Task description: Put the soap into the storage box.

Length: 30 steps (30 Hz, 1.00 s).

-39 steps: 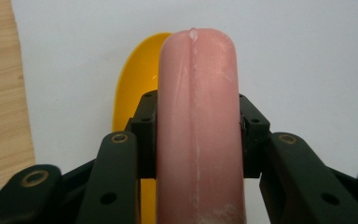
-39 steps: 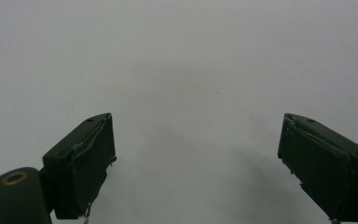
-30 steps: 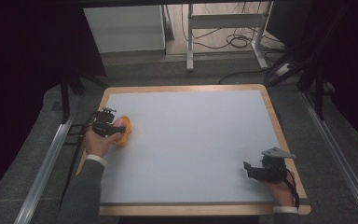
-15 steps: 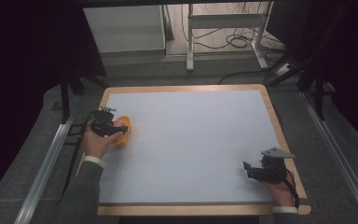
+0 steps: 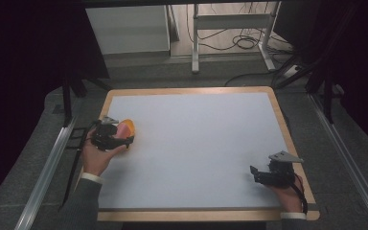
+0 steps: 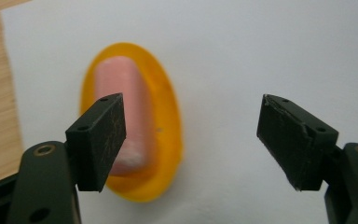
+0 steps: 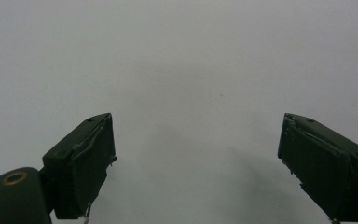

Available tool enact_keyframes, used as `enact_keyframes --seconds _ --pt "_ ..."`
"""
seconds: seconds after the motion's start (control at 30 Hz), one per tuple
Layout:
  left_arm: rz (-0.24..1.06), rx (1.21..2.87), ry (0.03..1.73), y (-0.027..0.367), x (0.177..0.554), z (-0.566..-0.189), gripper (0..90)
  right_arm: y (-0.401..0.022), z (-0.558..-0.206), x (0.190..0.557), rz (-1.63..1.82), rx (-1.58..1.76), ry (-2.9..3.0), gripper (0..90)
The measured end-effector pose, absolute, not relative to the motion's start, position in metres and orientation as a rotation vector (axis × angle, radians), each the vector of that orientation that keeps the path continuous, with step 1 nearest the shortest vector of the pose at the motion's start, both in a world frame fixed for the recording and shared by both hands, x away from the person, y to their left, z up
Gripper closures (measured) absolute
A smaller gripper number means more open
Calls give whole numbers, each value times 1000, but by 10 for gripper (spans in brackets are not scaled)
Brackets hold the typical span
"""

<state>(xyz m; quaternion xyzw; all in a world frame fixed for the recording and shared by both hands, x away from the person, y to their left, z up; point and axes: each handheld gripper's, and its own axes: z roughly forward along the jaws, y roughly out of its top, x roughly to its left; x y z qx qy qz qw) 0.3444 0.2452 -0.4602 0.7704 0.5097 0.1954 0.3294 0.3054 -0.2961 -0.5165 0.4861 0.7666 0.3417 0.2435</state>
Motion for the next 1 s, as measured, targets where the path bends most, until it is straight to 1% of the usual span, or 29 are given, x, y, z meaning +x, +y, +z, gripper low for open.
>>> enact_keyframes --seconds 0.23,0.4,0.77,1.0 --pt "455 2016 1249 232 321 -461 242 -294 -518 305 927 1325 2095 106" --pt "406 2010 1215 224 307 -471 242 -294 -516 305 928 1323 2095 106" --pt "334 2026 1209 211 292 -499 243 -295 -517 305 928 1323 2093 106" --pt "300 2037 1213 211 289 -512 243 -295 -517 305 927 1320 2096 106"
